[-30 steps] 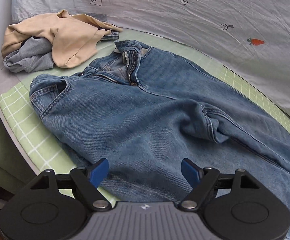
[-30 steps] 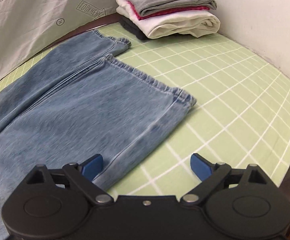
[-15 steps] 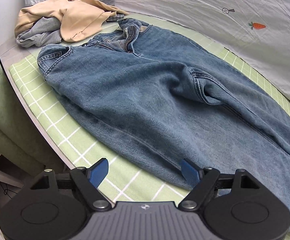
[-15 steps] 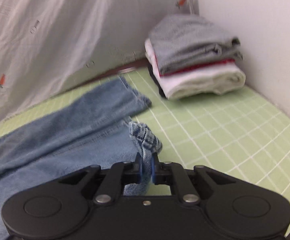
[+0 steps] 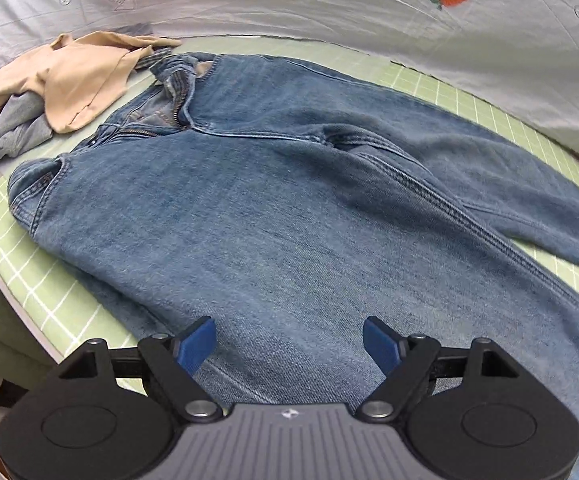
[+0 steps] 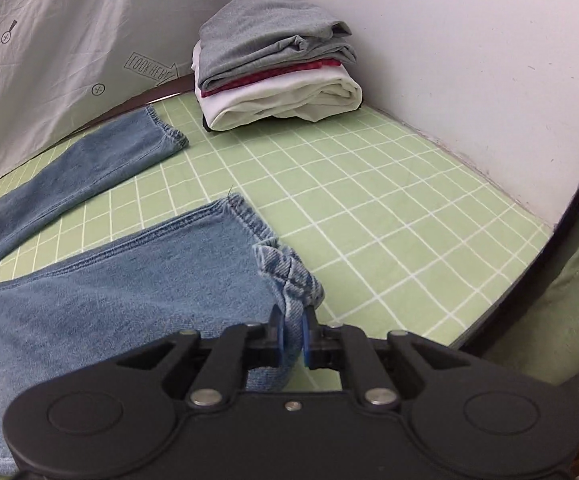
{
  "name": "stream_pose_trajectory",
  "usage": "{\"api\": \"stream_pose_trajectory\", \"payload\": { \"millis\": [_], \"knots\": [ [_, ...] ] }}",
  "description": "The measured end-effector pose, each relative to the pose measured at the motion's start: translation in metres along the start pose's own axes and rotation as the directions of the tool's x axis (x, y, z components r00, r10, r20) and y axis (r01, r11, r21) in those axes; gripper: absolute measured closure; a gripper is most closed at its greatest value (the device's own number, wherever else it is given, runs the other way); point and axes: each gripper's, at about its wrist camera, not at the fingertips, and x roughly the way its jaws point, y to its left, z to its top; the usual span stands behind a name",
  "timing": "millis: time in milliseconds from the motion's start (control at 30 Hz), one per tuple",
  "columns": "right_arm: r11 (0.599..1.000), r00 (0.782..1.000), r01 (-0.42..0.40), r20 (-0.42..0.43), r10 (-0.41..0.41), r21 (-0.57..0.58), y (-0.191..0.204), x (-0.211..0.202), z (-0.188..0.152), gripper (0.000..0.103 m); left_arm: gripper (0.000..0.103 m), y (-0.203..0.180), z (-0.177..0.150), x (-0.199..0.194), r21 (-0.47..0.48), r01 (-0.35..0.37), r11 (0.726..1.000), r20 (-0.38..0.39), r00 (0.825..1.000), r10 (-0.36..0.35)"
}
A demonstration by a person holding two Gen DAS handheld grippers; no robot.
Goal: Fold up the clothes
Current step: 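Grasp the leg hem with the right tool, straighten it, and release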
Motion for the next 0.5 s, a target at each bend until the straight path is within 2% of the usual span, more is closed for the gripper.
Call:
{"api": "stream_pose_trajectory", "payload": {
  "millis": [133,200,267,333,400,467,500],
  "knots": [
    [0.999,0.987,-0.044,0.158,0.040,0.023,0.004,-0.035,0.016,0.094,0.022,-0.004,0.000,0.012,0.036,0.024,0.999,-0.053,0.998,-0.022],
    [1.000,0.993,0.007,0.118,-0.009,0.017,0.004,-0.028,0.014,0.093,0.022,-0.004,-0.004,0.016,0.054,0.015,0.998,-0.080,0.997,-0.011],
    [0.996,0.995,0.092,0.043,-0.092,-0.005,0.004,-0.013,0.008,0.066,0.021,-0.004,-0.011,0.019,0.071,0.006,0.997,-0.100,0.995,0.001],
    [0.980,0.980,0.193,-0.038,-0.195,-0.047,0.002,0.004,-0.001,0.062,0.019,-0.004,-0.016,0.021,0.083,0.003,0.997,-0.112,0.994,0.006],
    [0.977,0.978,0.204,-0.032,-0.206,-0.056,0.003,0.007,-0.002,0.055,0.017,-0.005,-0.017,0.021,0.086,0.005,0.996,-0.115,0.993,0.005],
    [0.982,0.983,0.180,-0.027,-0.182,-0.058,0.010,0.013,0.004,0.029,0.013,-0.007,-0.016,0.023,0.083,0.003,0.997,-0.124,0.992,0.007],
    [0.984,0.985,0.169,-0.025,-0.170,-0.060,0.013,0.015,0.007,0.027,0.011,-0.008,-0.016,0.024,0.079,0.000,0.997,-0.129,0.992,0.010]
  ]
}}
